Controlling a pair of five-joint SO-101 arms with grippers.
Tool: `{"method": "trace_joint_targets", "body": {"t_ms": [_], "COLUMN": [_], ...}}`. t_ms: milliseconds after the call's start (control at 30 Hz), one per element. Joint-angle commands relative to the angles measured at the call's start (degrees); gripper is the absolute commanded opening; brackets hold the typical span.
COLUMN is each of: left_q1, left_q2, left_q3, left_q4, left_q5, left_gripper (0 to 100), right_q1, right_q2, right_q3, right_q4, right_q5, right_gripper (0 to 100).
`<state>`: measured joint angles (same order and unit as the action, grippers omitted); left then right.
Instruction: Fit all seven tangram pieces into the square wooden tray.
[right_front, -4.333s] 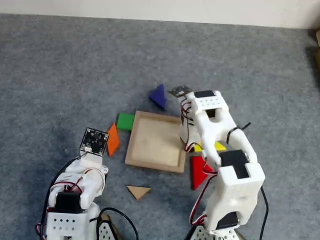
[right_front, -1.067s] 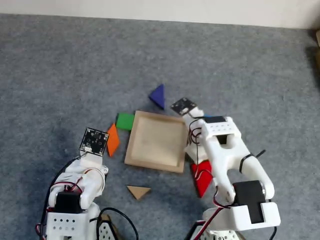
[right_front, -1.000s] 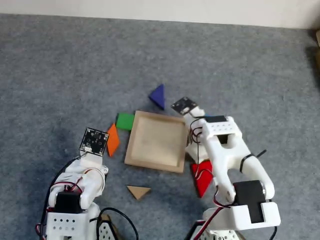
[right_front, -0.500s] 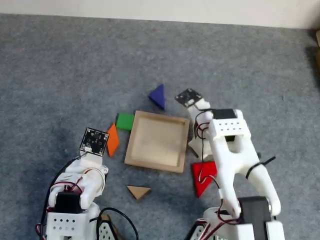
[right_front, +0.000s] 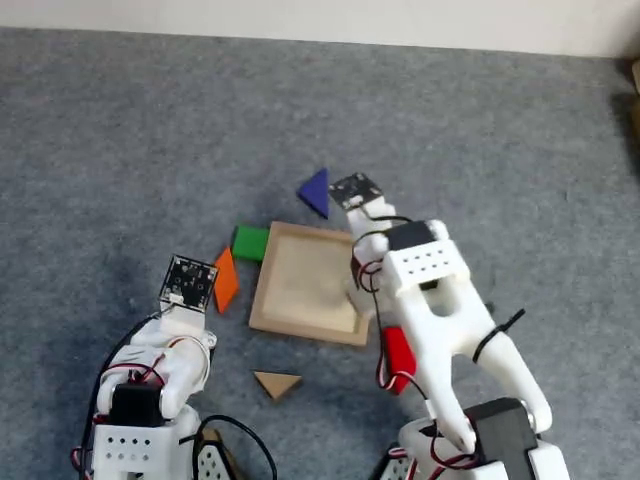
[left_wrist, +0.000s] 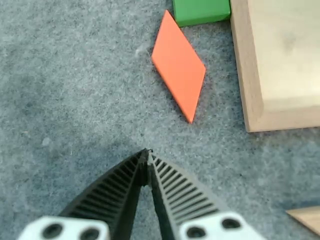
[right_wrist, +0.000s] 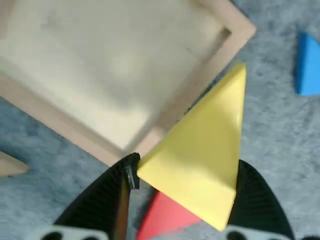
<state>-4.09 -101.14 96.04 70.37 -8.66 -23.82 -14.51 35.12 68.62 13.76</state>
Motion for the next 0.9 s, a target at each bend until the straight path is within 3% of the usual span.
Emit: {"method": "trace_joint_targets", "body": {"t_ms": [0,233,533,867], "left_q1": [-0.7,-0.7,-0.7,-0.7], "left_q2": [-3.0,-3.0,-3.0,-3.0], "left_q3": [1.2,1.2,1.2,1.2], "left_q4": [0.4,0.4,0.4,0.4], "left_q5": [-0.4,-0.4,-0.4,-0.4], "left_gripper": [1,1,1,1], "right_q1": [-2.4,-6.1,-10.9,-12.1], "right_q2": [-2.4,-2.2,-2.0,13.0], "right_q3": [-5.8,-8.7,-8.7,-16.8], "right_q4": [0.5,0.2,-4.6,-6.7], "right_q5": [-6.9,-18.5,-26.9,-35.5], "right_gripper": [19.1,19.1,19.1,19.1]}}
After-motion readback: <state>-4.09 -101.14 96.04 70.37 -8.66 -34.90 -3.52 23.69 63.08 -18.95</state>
